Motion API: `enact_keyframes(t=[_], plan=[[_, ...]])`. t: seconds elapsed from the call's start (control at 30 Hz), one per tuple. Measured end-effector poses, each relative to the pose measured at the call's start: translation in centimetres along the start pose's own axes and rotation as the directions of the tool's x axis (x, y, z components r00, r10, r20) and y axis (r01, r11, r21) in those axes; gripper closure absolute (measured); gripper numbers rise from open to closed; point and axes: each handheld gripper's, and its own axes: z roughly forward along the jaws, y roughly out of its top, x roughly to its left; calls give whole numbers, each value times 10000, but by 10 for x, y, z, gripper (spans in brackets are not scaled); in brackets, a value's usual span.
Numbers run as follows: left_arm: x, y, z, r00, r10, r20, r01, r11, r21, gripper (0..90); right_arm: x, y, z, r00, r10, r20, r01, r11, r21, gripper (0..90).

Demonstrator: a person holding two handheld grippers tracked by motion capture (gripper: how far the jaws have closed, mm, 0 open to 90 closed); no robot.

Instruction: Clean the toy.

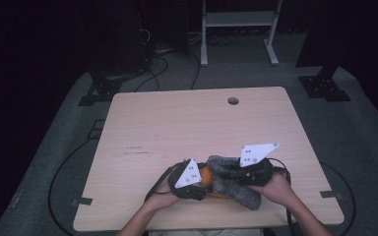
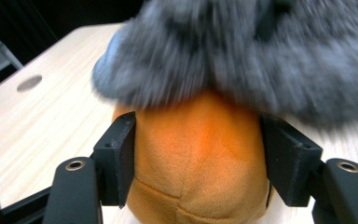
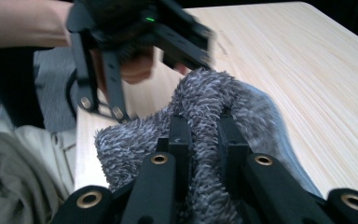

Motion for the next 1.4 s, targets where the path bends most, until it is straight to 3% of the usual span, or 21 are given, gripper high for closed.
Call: enact_keyframes(t=[0.07,0.2,0.3,0.37,0.43,0.53,0.67,0.8,0.93,1.03,1.1,1.17,1.2,1.27,1.3,1.33,1.4], plan=[[5,-6,-2,9997,-206,128,205,9997,90,349,-10,-13,-8,9978,662,99,-659,9975,-244,786],[12,-11,-5,9962,-730,479,725,9973,132,329,-17,-34,-17,9906,1302,427,-1280,9905,-501,785],[15,-5,-4,9868,-1463,696,1463,9892,59,181,-12,-37,-16,9896,1336,531,-1300,9893,-660,786],[15,-1,-2,9823,-1746,682,1762,9842,-182,159,-8,-36,-12,9910,1251,474,-1216,9900,-711,786],[15,-4,-2,9879,-1451,542,1456,9893,-60,235,-2,-34,-9,9936,1007,510,-970,9928,-705,785],[16,-9,-5,9856,-1588,573,1592,9872,-26,303,-2,-39,-12,9927,1099,501,-1057,9913,-788,785],[15,-13,-7,9875,-1455,609,1459,9893,-22,314,-6,-56,-19,9852,1672,369,-1637,9830,-835,785],[12,-11,-6,9914,-1212,485,1211,9926,54,329,-5,-62,-26,9841,1681,571,-1648,9846,-589,785],[12,-10,-5,9929,-1101,461,1101,9939,20,338,-12,-55,-34,9806,1897,498,-1843,9782,-959,785],[13,-10,-5,9916,-1203,471,1203,9927,31,327,-16,-46,-25,9814,1910,196,-1881,9768,-1021,784],[17,-10,-6,9843,-1681,540,1675,9857,157,247,-17,-48,-13,9813,1927,29,-1920,9790,-688,783],[23,-11,-8,9641,-2549,748,2533,9669,304,153,-17,-54,-8,9762,2161,-186,-2169,9712,-991,783],[25,-12,-7,9504,-2985,874,2952,9542,486,111,-16,-55,-7,9745,2234,-228,-2245,9690,-1028,784],[28,-13,-3,9270,-3553,1202,3464,9339,890,65,-12,-57,-9,9751,2206,-243,-2220,9696,-1030,783],[28,-13,-1,9248,-3585,1273,3477,9323,993,67,-8,-58,-10,9775,2097,-211,-2108,9721,-1027,783],[26,-13,-1,9281,-3508,1252,3393,9349,1039,94,-5,-58,-10,9785,2047,-235,-2061,9733,-1014,783],[21,-11,-2,9451,-3084,1080,3014,9505,760,220,0,-60,-11,9803,1964,-195,-1974,9752,-1006,783]])
